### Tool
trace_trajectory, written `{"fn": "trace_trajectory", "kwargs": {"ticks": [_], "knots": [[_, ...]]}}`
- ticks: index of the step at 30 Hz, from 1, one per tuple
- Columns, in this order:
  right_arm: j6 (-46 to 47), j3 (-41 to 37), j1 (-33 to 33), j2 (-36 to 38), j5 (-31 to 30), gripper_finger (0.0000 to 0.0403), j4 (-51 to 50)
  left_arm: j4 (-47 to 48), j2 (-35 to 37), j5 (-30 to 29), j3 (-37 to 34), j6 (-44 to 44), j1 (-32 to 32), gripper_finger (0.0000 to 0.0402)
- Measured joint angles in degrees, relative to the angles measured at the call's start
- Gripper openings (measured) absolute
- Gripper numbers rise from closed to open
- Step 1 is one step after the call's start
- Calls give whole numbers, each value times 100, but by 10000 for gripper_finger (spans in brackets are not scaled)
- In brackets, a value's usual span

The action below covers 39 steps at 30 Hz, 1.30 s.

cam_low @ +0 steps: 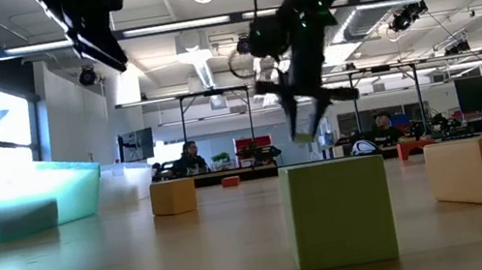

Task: Sort & place blocks by color
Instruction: Put the green rectangular block into the transparent bin

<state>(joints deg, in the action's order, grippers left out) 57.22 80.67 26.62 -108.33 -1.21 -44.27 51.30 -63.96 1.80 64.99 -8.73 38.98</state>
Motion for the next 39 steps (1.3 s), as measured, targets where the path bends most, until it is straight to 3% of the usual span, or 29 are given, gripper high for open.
{"fn": "trace_trajectory", "kwargs": {"ticks": [5, 19, 26, 34, 39], "knots": [[-589, 729, -456, 2, -2, 98, -33, -10, 0, 663, 0, 570, 1, 223], [-2501, 2497, -1325, 17, -501, 98, -442, -15, 0, 669, 0, 2737, 0, 223], [-3553, 2631, -1608, 22, -668, 98, -505, -170, 0, 668, 0, 3536, -2, 223], [-4590, 2631, -2033, 22, -1507, 108, -608, -272, 0, 1019, 0, 4374, -36, 223], [-5153, 2631, -2207, 22, -1724, 102, -566, -675, 0, 1013, 0, 4848, -357, 223]]}}
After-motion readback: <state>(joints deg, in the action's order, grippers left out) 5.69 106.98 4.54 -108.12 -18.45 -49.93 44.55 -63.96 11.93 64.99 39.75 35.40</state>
